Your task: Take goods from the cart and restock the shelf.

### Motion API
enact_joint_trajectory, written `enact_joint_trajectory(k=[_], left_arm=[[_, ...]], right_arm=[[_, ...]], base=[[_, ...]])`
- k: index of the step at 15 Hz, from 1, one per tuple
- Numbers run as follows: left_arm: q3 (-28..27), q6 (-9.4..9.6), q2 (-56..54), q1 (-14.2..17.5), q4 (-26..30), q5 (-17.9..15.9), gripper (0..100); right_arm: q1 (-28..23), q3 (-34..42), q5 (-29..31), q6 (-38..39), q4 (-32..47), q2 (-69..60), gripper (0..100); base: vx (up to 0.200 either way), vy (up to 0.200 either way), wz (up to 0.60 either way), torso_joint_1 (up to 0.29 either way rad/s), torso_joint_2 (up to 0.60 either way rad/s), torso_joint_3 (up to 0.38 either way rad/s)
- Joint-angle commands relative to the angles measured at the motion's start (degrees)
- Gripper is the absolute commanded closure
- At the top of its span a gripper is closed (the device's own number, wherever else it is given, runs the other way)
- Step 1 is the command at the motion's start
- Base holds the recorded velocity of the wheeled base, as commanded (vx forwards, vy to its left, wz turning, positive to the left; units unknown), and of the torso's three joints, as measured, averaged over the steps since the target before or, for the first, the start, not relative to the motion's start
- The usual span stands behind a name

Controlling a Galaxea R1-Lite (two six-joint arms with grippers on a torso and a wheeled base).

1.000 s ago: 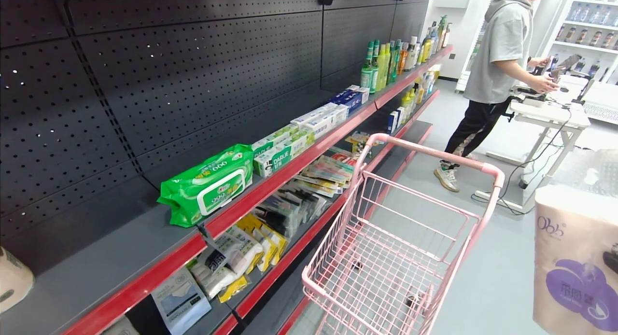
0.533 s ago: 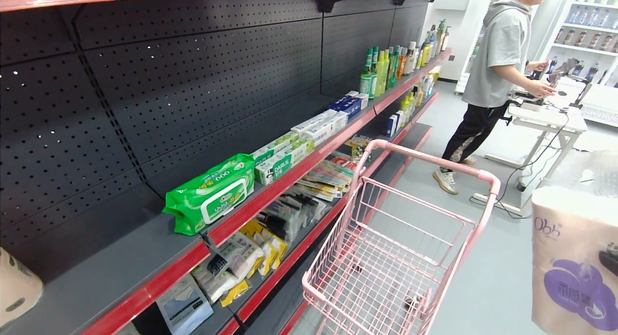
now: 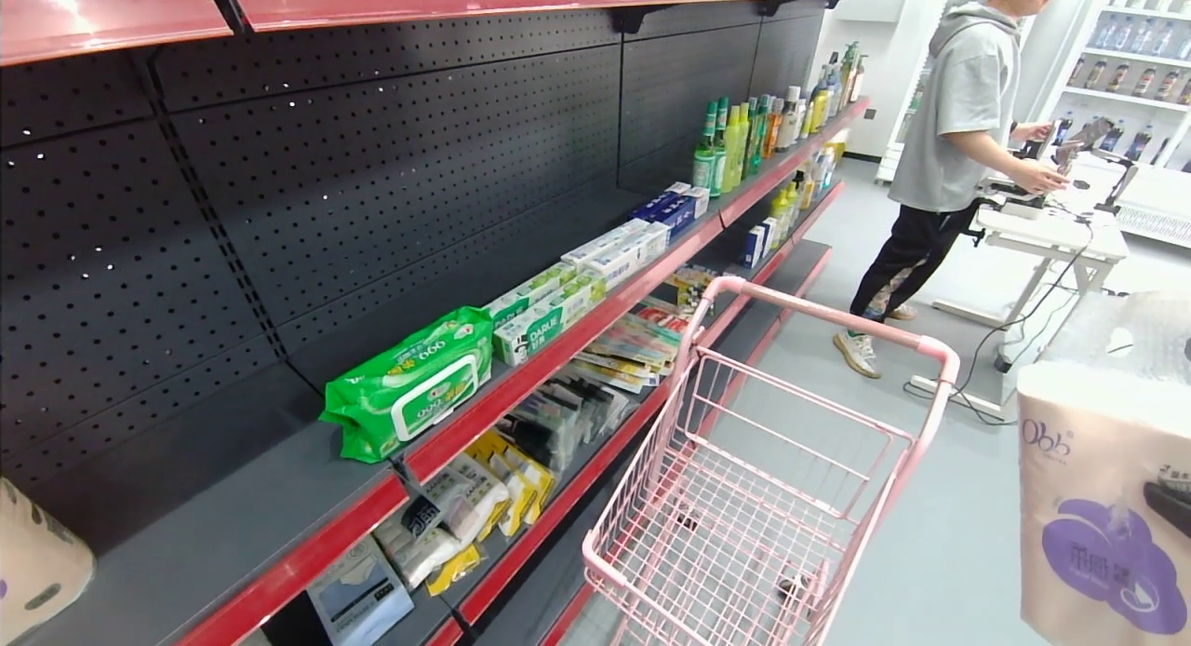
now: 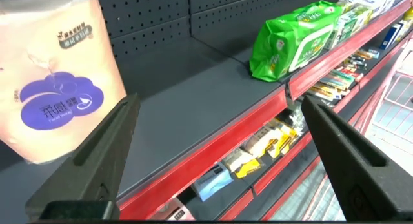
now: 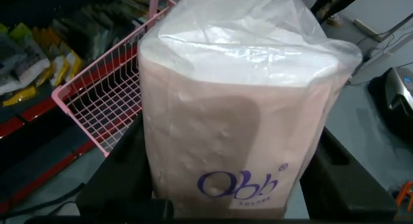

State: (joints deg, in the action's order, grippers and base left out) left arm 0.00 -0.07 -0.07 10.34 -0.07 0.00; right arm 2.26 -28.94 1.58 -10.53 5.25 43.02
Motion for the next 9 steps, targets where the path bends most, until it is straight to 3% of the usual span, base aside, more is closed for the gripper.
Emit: enact_joint_trajectory(k=[1,8,9], left_arm=[[0.0,-0.01,0.1,0.0,0.0,0.0,0],[0.0,-0.01,0.1,0.0,0.0,0.0,0],[0.0,-0.01,0.1,0.0,0.0,0.0,0]], right_arm=[[0.0,0.0,0.0,0.0,0.0,0.3,100],[-0.1,0.1,0.2,-2.7,0.0,0.4,100],[-0.1,0.0,0.2,-2.6,-0.1,0.6,100]], base=[[0.000,0.000,0.00,0.066,-0.17,-0.095],[0.000,0.000,0.00,0.069,-0.14,-0.073],[0.000,0.000,0.60,0.002,0.00,-0.002]])
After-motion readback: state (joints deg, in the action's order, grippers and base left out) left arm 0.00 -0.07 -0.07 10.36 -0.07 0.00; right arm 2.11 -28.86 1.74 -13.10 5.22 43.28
